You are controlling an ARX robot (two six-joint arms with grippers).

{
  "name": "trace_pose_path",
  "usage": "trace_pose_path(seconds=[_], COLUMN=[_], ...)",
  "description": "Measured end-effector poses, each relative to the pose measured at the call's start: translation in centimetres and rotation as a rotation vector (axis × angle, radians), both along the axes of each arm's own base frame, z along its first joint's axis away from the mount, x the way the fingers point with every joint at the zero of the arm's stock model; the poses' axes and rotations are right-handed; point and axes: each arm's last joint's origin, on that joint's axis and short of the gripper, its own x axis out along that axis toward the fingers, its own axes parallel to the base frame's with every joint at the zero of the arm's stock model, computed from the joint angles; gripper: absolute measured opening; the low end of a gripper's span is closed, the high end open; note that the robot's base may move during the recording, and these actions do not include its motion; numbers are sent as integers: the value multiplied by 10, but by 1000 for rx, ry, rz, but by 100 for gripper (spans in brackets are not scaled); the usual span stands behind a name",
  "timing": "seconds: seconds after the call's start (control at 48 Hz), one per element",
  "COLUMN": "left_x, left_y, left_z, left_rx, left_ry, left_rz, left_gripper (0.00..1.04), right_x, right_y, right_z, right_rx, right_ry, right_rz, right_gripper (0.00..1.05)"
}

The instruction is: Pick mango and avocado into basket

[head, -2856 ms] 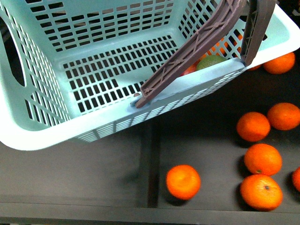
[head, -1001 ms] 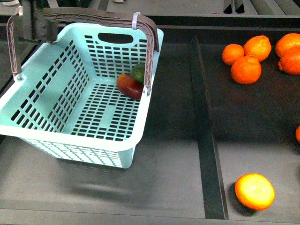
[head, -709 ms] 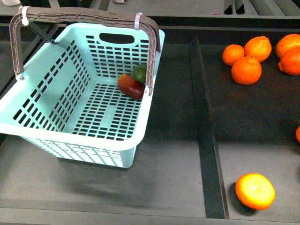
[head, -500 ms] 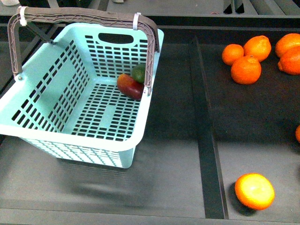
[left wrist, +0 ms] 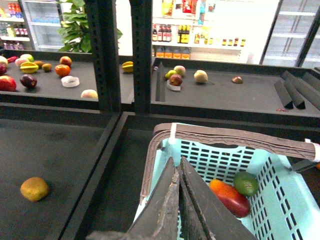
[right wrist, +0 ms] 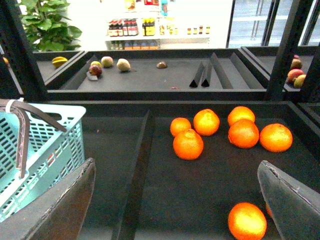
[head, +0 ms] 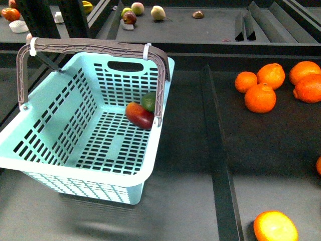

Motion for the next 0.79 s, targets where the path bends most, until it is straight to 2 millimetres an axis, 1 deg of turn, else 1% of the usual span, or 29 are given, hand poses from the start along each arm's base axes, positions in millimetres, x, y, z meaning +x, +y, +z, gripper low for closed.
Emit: trace_pose_path(seconds=[0.083, 0.229, 0.396, 0.605, 0.792], left_x=[-9, -21, -33, -49, -56], left_y=[4, 4, 4, 4, 4], left_z=[-2, -5, -16, -14, -11], left_rx=[0, 1, 2, 4, 4], left_ry=[0, 1, 6, 1, -12], left_rz=[21, 19, 16, 17, 18], left_gripper=[2, 2, 2, 2, 2], right_x=[0, 0, 0, 0, 0], right_y=[0, 0, 0, 0, 0], right_z=[0, 0, 0, 0, 0], right_rx=[0, 0, 0, 0, 0], right_ry=[0, 0, 0, 0, 0], right_rz=[0, 0, 0, 0, 0], right_gripper=[96, 96, 96, 96, 96])
